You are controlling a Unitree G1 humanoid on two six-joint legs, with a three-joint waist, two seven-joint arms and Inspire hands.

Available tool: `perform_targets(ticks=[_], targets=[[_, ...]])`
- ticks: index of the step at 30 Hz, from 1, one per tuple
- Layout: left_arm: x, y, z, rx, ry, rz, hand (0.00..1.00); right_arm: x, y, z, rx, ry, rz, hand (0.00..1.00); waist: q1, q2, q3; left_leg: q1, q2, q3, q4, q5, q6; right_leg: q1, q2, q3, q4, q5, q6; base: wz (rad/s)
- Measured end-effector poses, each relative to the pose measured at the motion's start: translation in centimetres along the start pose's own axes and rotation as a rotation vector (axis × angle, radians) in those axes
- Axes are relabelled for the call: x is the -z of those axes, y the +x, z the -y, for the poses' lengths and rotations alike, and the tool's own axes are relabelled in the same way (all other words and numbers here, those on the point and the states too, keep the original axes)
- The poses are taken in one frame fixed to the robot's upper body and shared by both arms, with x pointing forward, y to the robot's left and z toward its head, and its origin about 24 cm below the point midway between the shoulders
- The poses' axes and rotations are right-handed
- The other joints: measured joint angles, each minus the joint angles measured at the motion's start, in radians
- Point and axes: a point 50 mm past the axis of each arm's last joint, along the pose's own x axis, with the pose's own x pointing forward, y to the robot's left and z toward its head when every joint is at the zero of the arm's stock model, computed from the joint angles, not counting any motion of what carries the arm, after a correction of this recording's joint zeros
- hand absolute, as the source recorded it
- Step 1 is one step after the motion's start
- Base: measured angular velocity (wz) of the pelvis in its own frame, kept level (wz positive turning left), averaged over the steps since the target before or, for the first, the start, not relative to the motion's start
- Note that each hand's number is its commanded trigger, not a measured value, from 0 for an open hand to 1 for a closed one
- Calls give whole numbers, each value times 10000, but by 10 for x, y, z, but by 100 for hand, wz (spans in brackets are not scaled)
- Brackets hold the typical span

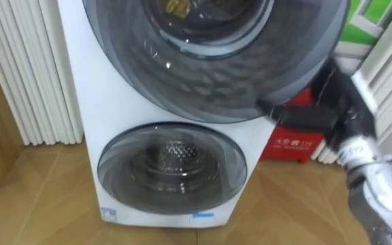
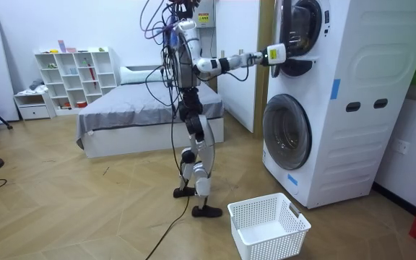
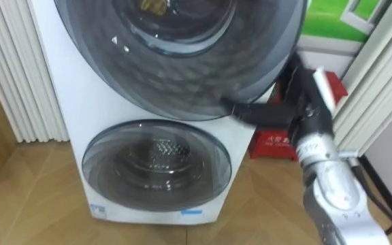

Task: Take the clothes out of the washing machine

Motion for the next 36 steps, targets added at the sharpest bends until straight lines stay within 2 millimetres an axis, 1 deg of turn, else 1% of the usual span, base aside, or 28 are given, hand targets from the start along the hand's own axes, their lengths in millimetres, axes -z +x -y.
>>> perform_targets(ticks=[1, 2, 3, 4, 6, 8, 12, 15, 18, 22, 23, 24, 26, 27, 29, 35, 36], targets=[[5, -1, 3, 102, 16, -117, 0, 1, -1, 0, -53, -28, -26, 0, -10, 92, -34, -2, -2, 1, 49, 1, -12, 3, 7, 32, 13, -43, 39, 0], [7, -2, 4, 148, -68, -183, 0, 1, -2, -1, -96, -23, -23, 0, -13, 143, -52, -5, 0, 1, 77, 9, -21, 4, 12, 35, 22, -47, 29, 0], [10, -2, 5, 192, -173, -265, 0, 1, -2, -1, -145, -9, -12, 0, -19, 211, -86, -2, 14, -1, 111, 19, -37, 11, 20, 34, 44, -42, -10, 0], [11, -2, 5, 215, -231, -291, 0, 1, -2, -1, -183, -6, -3, 0, -24, 239, -102, 8, 31, -3, 118, 31, -56, 18, 29, 27, 55, -20, -71, 0], [11, -3, 6, 248, -167, -244, 0, 1, -2, -3, -270, 0, 10, 0, -16, 213, -90, 19, 53, -8, 120, 46, -79, 31, 28, 16, 53, -19, -97, 0], [11, -3, 7, 269, -158, -180, 0, -1, -4, -6, -522, -26, 78, 0, -11, 96, -17, 39, 66, -10, 119, 54, -94, 52, 37, 13, 51, -24, -112, 0], [10, -3, 8, 372, -194, -112, 0, -3, -6, -10, -833, 129, 208, 0, -23, 11, 3, 53, 52, -20, 116, 39, -79, 90, 50, -1, 38, -28, -104, 0], [8, -3, 8, 477, -250, -22, 0, -12, -11, -15, -973, 218, 612, 0, -18, -14, 2, 60, 49, -22, 112, 4, -53, 104, 50, 3, 32, -39, -86, 0], [8, -3, 9, 519, -260, -31, 0, -20, -14, -18, -1001, 319, 1038, 0, -90, -12, 4, 66, 41, -6, 99, -4, -43, 96, 47, 14, 36, -48, -70, 0], [9, -3, 12, 565, -239, 42, 0, -36, -18, -23, -1101, 415, 1679, 0, -254, 47, 42, 62, 35, 3, 68, -7, -37, 76, 40, -5, 49, -102, -45, 0], [9, -3, 12, 564, -243, 50, 0, -37, -18, -23, -1136, 441, 1723, 0, -279, 51, 44, 59, 37, 4, 64, -7, -37, 69, 43, -7, 50, -110, -46, 0], [9, -3, 12, 565, -248, 83, 0, -41, -19, -24, -1202, 436, 1899, 0, -288, 54, 39, 32, 40, 7, 56, -7, -37, 19, 45, -8, 76, -125, -52, 0], [7, -3, 12, 570, -276, 219, 0, -56, -22, -26, -1286, 488, 2574, 0, -278, 49, 34, -49, 39, 13, 122, -6, -38, -121, 28, -10, 220, -167, -64, 0], [8, -3, 12, 574, -278, 218, 0, -60, -23, -27, -1316, 504, 2756, 0, -263, 44, 31, -44, 41, 26, 133, -4, -37, -121, 28, -6, 225, -167, -66, -5], [8, -4, 14, 620, -295, 212, 0, -72, -27, -31, -1543, 653, 3301, 0, -246, 49, 25, -17, 48, 106, 146, -2, -38, -122, 31, 27, 247, -167, -67, -6], [10, -4, 15, 618, -331, 179, 0, -87, -33, -38, -2424, 635, 4032, 0, -242, -20, -26, 6, 47, 260, 131, -3, -38, -136, 17, 63, 239, -168, -67, -4], [9, -3, 14, 616, -312, 223, 0, -89, -35, -40, -2646, 578, 4163, 0, -249, -63, -54, -8, 47, 261, 125, -3, -39, -154, 16, 71, 246, -168, -67, 0]])
